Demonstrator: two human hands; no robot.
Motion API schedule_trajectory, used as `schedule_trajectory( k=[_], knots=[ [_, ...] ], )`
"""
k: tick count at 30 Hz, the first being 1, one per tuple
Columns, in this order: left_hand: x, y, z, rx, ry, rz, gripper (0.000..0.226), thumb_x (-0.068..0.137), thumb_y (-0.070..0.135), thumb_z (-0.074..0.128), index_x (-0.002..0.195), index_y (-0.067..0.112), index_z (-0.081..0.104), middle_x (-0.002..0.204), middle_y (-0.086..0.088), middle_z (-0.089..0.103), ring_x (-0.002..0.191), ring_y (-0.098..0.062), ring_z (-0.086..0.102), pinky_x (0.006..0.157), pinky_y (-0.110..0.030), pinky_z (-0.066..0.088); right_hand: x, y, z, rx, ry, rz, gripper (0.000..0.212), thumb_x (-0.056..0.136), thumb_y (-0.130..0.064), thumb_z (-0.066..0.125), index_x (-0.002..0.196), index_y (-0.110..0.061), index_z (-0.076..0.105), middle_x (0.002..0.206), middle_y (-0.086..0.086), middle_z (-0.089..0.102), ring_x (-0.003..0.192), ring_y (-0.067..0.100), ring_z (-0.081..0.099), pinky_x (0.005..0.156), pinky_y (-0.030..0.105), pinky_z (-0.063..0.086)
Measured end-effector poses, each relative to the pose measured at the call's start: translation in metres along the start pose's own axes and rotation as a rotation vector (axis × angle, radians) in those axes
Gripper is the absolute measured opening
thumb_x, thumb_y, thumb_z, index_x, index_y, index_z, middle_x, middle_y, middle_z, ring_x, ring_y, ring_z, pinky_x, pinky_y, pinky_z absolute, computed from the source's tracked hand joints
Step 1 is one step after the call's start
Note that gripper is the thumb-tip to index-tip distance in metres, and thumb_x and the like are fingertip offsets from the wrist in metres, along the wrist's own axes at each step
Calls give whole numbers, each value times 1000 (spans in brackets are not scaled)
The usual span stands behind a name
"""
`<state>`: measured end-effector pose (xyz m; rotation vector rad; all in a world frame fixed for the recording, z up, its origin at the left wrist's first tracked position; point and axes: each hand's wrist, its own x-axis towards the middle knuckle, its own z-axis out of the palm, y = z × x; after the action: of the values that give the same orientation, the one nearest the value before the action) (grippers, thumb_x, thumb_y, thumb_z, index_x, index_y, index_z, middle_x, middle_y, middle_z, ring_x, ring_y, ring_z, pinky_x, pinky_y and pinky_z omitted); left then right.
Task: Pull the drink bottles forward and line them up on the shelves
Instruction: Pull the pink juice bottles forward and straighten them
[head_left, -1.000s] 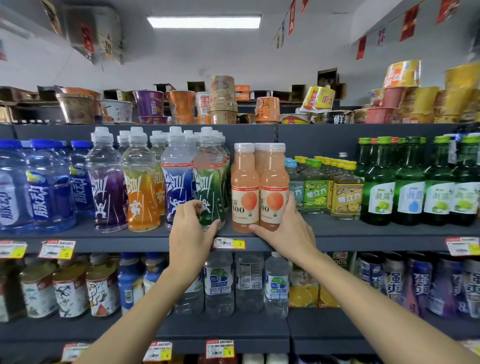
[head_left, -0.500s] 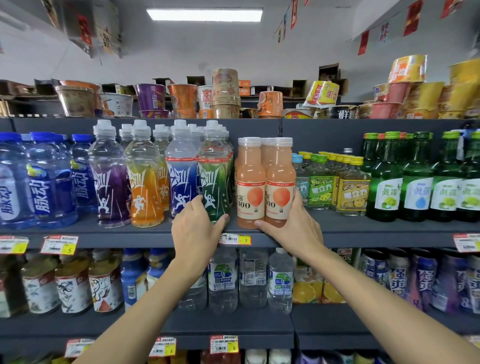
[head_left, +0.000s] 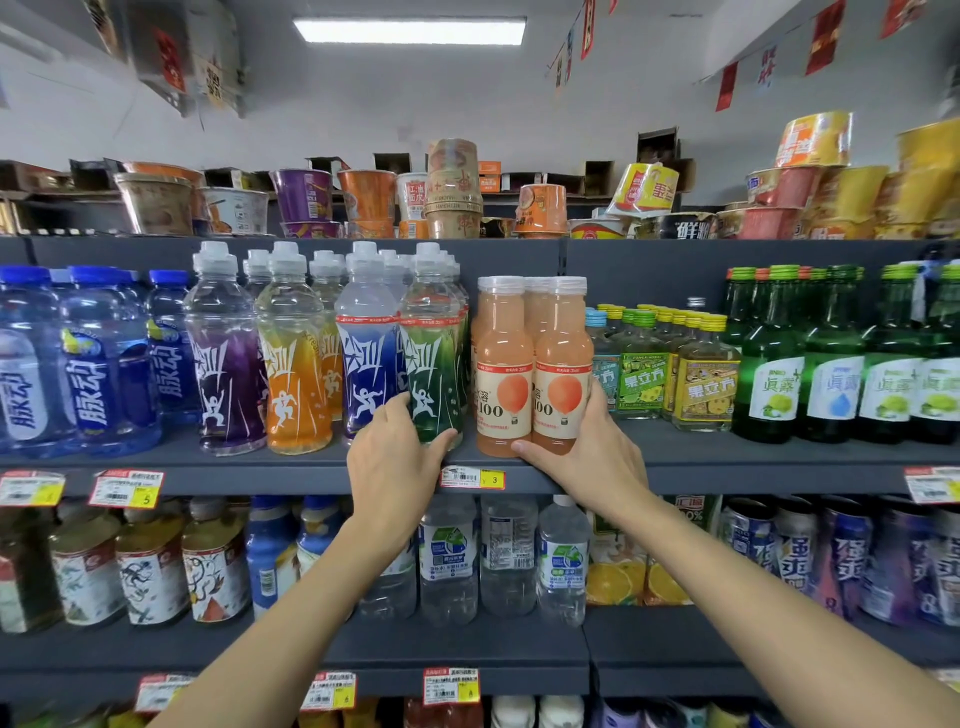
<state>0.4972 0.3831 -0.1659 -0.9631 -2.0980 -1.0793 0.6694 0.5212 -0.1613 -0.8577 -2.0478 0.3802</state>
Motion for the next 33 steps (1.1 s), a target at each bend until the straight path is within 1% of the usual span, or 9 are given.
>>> schedule_trajectory(
  k=[4, 8, 10, 15, 19, 21, 25, 29, 33],
  knots=[
    [1, 1, -3, 46, 24, -1, 73, 78, 57, 76, 132, 12, 55, 113, -6, 70, 98, -26, 68, 77, -39, 54, 0, -1, -1, 3, -1, -3, 113, 57, -86, 69, 144, -35, 19, 133, -9, 60, 114, 23, 64, 86, 43, 55],
    [1, 7, -5, 188, 48, 15, 74, 75, 67, 72, 116, 7, 62, 95, -9, 70, 80, -28, 69, 63, -36, 52, 0, -1, 0, -12, 0, 5, 118, 57, -87, 69, 148, -32, 17, 137, -7, 59, 117, 24, 63, 88, 43, 55],
    [1, 9, -5, 232, 39, -7, 72, 75, 72, 68, 110, 9, 63, 90, -7, 67, 76, -27, 68, 58, -33, 48, 0, -1, 0, -17, -5, 10, 121, 57, -87, 69, 150, -31, 16, 139, -6, 58, 118, 25, 63, 89, 44, 55],
    [-1, 11, -2, 190, 32, -72, 65, 74, 73, 67, 101, 14, 63, 85, -2, 68, 71, -24, 68, 54, -30, 40, 0, -1, 1, -23, 0, 17, 119, 57, -87, 69, 149, -32, 17, 138, -6, 59, 117, 25, 63, 88, 44, 54],
    [-3, 10, 0, 174, 32, -59, 55, 77, 70, 67, 91, 17, 59, 77, 1, 67, 66, -22, 66, 51, -28, 30, 0, 0, 1, -25, -5, 23, 120, 57, -86, 70, 150, -31, 17, 139, -6, 59, 118, 24, 63, 88, 42, 53],
    [-3, 10, 0, 162, 39, -51, 55, 78, 69, 67, 91, 17, 59, 77, 1, 68, 65, -22, 66, 51, -28, 29, 0, 0, 0, -24, -3, 22, 120, 57, -85, 71, 149, -31, 17, 139, -6, 59, 119, 24, 63, 89, 43, 53],
    [-5, 7, 0, 145, 48, -43, 56, 78, 69, 67, 95, 16, 61, 79, 1, 68, 66, -22, 66, 51, -28, 34, 0, 0, 0, -23, -8, 19, 120, 57, -86, 70, 150, -31, 17, 140, -5, 58, 119, 25, 62, 90, 44, 53],
    [-5, 5, 0, 127, 60, -22, 60, 76, 69, 70, 96, 13, 62, 78, -1, 69, 64, -23, 66, 50, -28, 36, 2, 1, 0, -20, -20, 19, 120, 58, -84, 71, 150, -29, 17, 140, -5, 57, 119, 25, 62, 91, 46, 55],
    [-5, 2, -1, 116, 71, -2, 66, 73, 71, 70, 102, 12, 62, 83, -2, 71, 67, -22, 67, 50, -28, 38, 4, 2, 0, -2, -36, 20, 117, 58, -81, 74, 147, -30, 18, 139, -5, 57, 118, 25, 62, 91, 46, 54]
  ],
)
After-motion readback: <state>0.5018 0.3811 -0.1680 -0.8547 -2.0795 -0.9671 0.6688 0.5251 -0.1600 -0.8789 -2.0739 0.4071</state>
